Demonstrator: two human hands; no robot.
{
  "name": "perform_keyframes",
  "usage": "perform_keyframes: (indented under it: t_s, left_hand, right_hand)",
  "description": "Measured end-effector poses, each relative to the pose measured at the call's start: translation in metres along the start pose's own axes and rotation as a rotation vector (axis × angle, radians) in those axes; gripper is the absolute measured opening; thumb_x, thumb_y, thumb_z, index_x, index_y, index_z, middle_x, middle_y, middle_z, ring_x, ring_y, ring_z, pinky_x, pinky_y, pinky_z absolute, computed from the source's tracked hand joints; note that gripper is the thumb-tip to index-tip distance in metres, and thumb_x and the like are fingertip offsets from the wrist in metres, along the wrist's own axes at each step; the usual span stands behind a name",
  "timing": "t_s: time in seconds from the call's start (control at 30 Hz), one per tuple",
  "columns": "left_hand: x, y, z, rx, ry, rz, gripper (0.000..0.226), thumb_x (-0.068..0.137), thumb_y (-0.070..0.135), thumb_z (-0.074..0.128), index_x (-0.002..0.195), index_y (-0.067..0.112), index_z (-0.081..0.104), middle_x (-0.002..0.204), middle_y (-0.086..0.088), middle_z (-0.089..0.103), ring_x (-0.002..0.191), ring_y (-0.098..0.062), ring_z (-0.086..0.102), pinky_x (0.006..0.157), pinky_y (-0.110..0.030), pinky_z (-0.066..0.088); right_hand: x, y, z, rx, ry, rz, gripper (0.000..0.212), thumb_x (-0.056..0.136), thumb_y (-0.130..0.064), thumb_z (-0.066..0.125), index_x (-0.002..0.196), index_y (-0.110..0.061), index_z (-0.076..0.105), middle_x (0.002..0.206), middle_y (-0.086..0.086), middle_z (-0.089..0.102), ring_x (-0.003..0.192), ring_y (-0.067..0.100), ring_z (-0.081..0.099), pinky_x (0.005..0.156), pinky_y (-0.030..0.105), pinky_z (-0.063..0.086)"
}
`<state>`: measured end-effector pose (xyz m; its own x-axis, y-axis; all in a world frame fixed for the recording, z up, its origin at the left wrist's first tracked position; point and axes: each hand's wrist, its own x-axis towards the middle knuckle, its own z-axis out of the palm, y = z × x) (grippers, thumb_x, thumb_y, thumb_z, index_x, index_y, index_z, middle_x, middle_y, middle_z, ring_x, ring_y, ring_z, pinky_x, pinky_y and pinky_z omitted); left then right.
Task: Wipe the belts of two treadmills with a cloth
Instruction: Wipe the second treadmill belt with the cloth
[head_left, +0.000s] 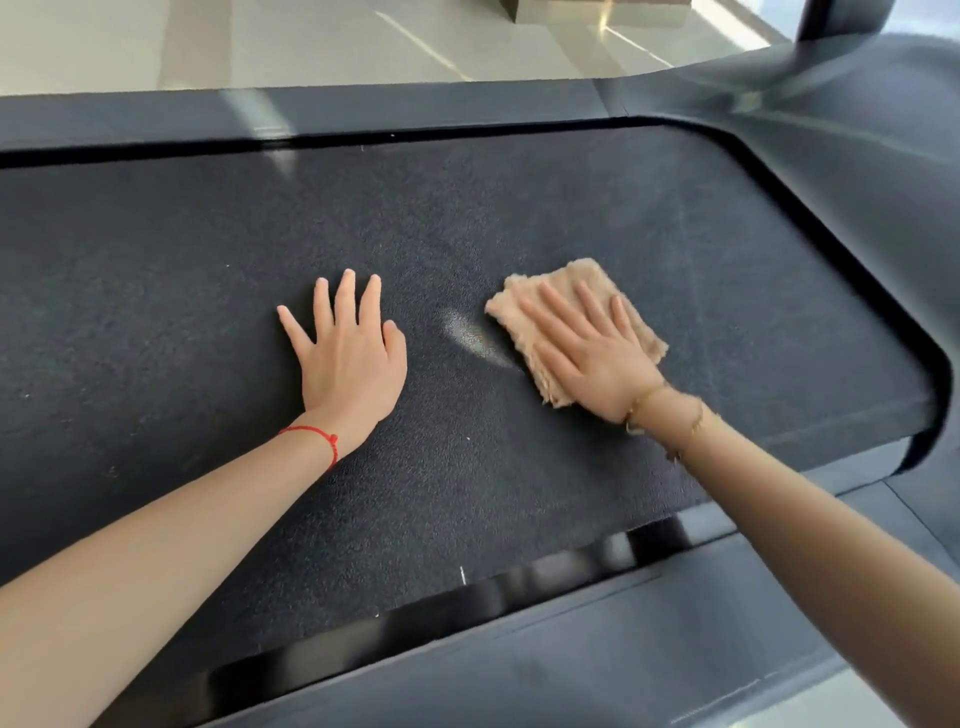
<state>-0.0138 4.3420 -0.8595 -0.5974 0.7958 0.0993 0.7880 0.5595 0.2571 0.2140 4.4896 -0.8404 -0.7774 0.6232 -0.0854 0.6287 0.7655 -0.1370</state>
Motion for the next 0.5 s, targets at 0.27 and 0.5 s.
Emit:
perform_keyframes:
  t_s: [0.27, 0.5]
  left_hand:
    - [0.000, 0.001, 0.004, 0.028, 0.021, -0.024, 0.057, 0.100, 0.036, 0.027, 0.156, 0.024, 0.024, 0.164, -0.001, 0.020, 0.153, -0.024, 0.011, 0.119, -0.063, 0.005]
    - [0.000, 0.001, 0.002, 0.045, -0.011, -0.038, 0.058, 0.101, 0.037, 0.023, 0.158, 0.027, 0.017, 0.165, 0.003, 0.014, 0.153, -0.020, 0.005, 0.121, -0.060, 0.004]
  right_hand:
    - [0.092, -0.034, 0.000, -0.044, -0.006, -0.072, 0.054, 0.104, -0.050, 0.012, 0.155, -0.043, -0.003, 0.165, -0.014, -0.004, 0.151, 0.033, -0.011, 0.117, 0.060, -0.010]
    - [0.067, -0.010, 0.002, -0.011, 0.001, -0.353, 0.054, 0.102, -0.052, 0.014, 0.154, -0.046, 0.001, 0.164, -0.019, -0.001, 0.152, 0.022, -0.013, 0.120, 0.050, -0.013]
